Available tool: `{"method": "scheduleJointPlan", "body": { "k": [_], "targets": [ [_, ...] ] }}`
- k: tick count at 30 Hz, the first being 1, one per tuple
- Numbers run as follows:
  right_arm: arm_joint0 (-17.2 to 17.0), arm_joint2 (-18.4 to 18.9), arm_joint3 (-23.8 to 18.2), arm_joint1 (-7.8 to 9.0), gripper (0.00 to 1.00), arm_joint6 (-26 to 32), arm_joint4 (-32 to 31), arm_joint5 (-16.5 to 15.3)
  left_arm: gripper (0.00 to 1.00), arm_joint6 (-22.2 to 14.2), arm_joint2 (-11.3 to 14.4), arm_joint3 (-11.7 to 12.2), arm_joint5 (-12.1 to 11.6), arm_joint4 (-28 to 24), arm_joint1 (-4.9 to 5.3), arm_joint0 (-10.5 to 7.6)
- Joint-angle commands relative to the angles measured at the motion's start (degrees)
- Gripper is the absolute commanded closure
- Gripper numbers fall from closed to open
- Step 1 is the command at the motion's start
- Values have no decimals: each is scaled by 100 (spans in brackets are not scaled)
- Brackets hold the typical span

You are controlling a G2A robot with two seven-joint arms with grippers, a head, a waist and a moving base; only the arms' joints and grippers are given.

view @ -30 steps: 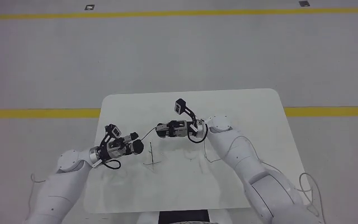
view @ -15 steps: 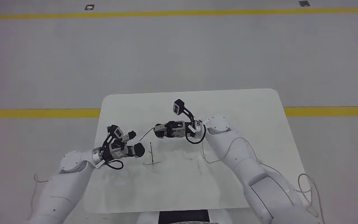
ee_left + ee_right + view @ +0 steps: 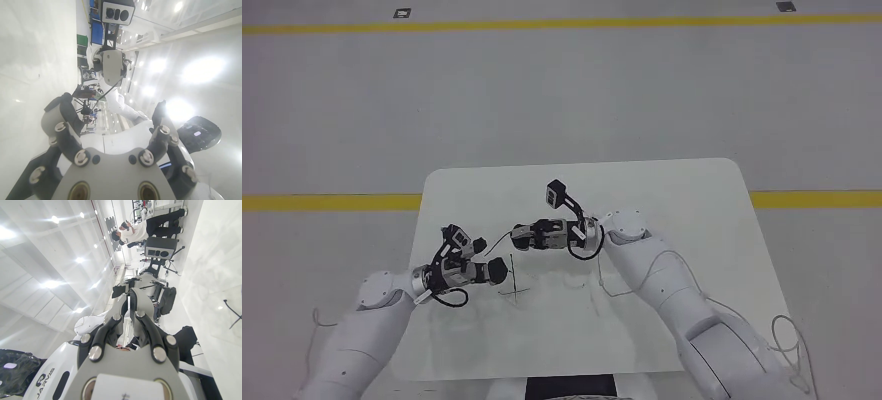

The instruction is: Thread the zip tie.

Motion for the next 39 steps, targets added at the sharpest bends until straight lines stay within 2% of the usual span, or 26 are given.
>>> {"method": "scheduleJointPlan", "body": {
  "k": [1,2,4,5,7,8,9,14,16,20,22,28,39],
  "targets": [
    [-97,-35,-169,9,100,-130,-47,77,0,108,32,-45,46,-6,-5,6],
    [-130,-42,-235,17,100,-134,-53,116,12,107,46,-51,62,-42,-9,9],
    [-181,-56,-355,37,100,-136,-78,180,18,132,66,-32,54,-94,-16,-5],
    [-195,-62,-395,46,100,-131,-90,205,35,136,77,-21,53,-101,-18,-14],
    [-214,-73,-463,67,100,-142,-134,260,51,149,91,9,38,-115,-22,-39],
    [-222,-79,-490,74,100,-139,-145,282,53,166,86,25,16,-117,-22,-51],
    [-225,-88,-509,83,100,-143,-175,304,59,179,84,37,-3,-117,-22,-59],
    [-223,-174,-576,136,100,-258,-508,368,71,322,61,120,-62,-49,-15,-105],
    [-231,-227,-604,145,100,-336,-608,410,81,343,70,138,-59,-60,-17,-123],
    [-234,-275,-649,160,100,-409,-666,447,85,379,78,157,-64,-3,-12,-148],
    [-236,-289,-667,168,100,-420,-671,445,77,429,87,151,-90,108,-6,-162],
    [-236,-335,-709,191,100,-412,-651,439,74,514,115,102,-115,183,-2,-154],
    [-200,-415,-661,218,100,-453,-591,470,84,535,132,117,-117,174,8,-170]
  ]
}}
